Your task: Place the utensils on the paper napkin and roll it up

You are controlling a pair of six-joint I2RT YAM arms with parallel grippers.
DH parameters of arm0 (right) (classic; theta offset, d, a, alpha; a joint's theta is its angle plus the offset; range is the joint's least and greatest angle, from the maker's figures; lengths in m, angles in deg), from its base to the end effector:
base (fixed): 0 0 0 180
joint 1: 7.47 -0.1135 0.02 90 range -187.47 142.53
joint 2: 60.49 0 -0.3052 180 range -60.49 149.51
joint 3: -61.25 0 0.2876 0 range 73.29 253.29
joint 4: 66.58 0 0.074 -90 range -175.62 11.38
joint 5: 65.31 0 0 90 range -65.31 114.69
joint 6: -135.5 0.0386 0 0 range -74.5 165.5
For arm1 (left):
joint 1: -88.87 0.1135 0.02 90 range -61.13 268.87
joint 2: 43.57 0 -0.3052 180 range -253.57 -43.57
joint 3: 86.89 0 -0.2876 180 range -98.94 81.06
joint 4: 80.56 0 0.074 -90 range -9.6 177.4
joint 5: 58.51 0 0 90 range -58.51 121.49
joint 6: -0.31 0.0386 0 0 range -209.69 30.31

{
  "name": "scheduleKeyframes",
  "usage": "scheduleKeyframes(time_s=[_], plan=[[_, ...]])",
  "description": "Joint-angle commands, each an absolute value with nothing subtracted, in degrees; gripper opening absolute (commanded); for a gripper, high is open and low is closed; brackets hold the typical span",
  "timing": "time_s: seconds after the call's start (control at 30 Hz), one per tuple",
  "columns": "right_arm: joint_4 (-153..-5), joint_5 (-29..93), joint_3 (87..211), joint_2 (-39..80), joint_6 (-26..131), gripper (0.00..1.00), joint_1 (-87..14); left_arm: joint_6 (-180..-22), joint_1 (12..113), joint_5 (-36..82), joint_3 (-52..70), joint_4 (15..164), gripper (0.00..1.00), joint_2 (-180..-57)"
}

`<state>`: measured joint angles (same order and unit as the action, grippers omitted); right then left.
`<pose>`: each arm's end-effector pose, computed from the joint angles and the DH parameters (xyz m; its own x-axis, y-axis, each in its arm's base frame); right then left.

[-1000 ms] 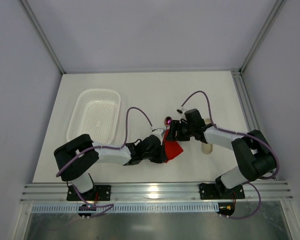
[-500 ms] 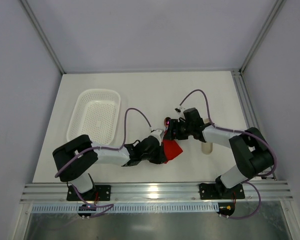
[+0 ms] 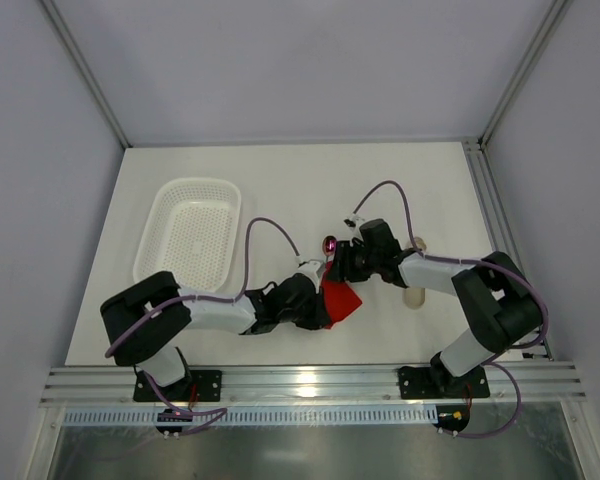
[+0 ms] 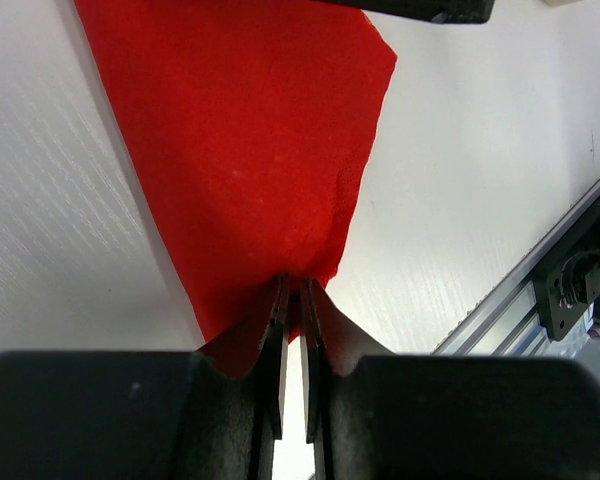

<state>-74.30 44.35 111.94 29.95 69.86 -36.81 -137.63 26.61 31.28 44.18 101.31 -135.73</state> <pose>0.2709 0.1672 0.1535 -0.8573 -0.0363 -0.5135 -0.3360 0.7952 0.5047 0.1514 -0.2882 0.1471 -0.8641 0.0480 -0.5010 0.3654 0.7444 -0.5589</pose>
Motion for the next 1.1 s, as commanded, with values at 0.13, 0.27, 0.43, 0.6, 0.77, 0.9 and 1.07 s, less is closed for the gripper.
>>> scheduleKeyframes(time_s=[0.13, 0.27, 0.43, 0.6, 0.77, 0.9, 1.07], plan=[[-79.42, 40.25, 107.22, 31.89, 70.2, 0.3, -37.7, -137.85, 26.21, 32.98, 46.7, 96.54, 0.13, -134.89], [-74.24, 41.91, 104.67, 31.1, 71.25, 0.2, -37.7, -138.55, 26.29, 33.42, 46.96, 96.98, 0.12, -134.53], [-68.08, 42.8, 102.38, 29.96, 73.97, 0.04, -37.7, -138.99, 26.29, 32.72, 46.44, 97.33, 0.12, -134.97], [-63.51, 44.46, 101.68, 28.99, 75.12, 0.04, -37.7, -139.52, 26.29, 32.37, 46.35, 96.89, 0.13, -133.92], [-61.92, 47.1, 102.55, 30.04, 75.74, 0.04, -37.7, -137.86, 26.29, 34.65, 42.14, 89.44, 0.3, -128.22], [-59.38, 49.03, 102.64, 30.83, 76.09, 0.04, -37.7, -134.25, 27.78, 39.21, 40.37, 83.28, 0.44, -123.55], [-57.36, 50.09, 102.21, 31.01, 75.91, 0.04, -37.7, -132.05, 33.84, 36.16, 41.95, 81.6, 0.47, -120.65]])
